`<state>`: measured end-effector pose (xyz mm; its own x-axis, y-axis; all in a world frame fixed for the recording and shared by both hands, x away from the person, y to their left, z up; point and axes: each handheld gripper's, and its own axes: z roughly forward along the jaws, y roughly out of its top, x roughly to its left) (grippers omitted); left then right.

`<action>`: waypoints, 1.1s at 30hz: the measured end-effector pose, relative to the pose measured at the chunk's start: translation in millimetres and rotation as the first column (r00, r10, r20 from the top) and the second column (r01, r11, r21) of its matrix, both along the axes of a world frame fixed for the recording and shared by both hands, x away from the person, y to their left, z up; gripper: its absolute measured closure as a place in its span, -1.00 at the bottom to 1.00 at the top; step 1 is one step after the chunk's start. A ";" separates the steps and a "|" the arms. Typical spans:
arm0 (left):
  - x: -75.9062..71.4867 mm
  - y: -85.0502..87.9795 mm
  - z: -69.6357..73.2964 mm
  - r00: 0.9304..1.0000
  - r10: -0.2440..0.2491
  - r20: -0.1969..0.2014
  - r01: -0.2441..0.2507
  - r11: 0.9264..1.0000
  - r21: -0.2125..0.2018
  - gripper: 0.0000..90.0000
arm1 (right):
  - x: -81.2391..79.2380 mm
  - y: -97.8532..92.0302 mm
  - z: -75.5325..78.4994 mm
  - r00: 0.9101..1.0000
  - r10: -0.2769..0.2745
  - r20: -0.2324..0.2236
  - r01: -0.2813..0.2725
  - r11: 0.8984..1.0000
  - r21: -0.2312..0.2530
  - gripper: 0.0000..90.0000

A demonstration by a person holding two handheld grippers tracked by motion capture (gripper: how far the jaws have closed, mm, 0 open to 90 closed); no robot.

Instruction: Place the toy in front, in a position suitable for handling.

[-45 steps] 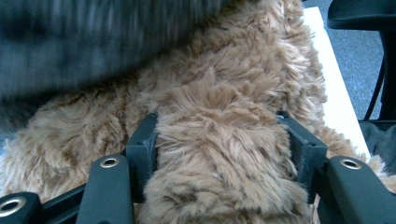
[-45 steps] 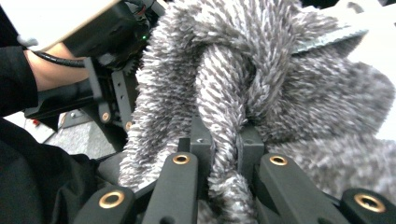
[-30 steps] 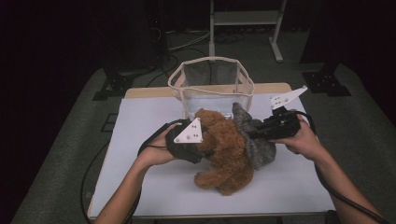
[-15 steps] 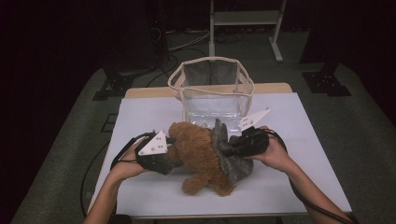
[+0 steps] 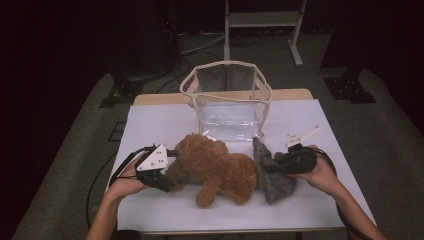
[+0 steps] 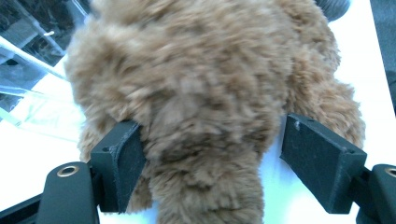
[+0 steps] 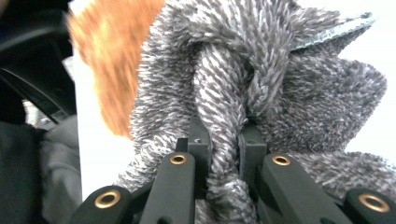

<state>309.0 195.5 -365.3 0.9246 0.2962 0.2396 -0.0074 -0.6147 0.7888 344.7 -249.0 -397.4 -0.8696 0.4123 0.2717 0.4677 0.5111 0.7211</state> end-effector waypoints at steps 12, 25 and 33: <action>6.4 -4.8 -1.5 1.000 0.000 -0.015 0.000 1.000 0.017 -0.51 | -12.7 -99.2 -14.0 0.972 -0.234 0.006 0.234 0.967 -0.097 0.34; 8.0 -4.2 -2.2 1.000 -0.002 -0.016 0.002 1.000 0.024 -0.53 | -18.5 -78.9 4.7 0.984 -0.171 0.059 0.172 0.985 -0.021 -0.06; 10.0 -4.9 -1.9 1.000 -0.003 -0.019 0.004 1.000 0.024 -0.53 | -16.9 -28.1 5.1 0.997 -0.036 0.062 0.033 0.998 0.052 -0.20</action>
<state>319.0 190.6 -367.2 0.9302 0.2873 0.2287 0.0055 -0.6336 0.7736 327.9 -277.1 -392.3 -0.8713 0.4292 0.2380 0.4369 0.4574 0.7745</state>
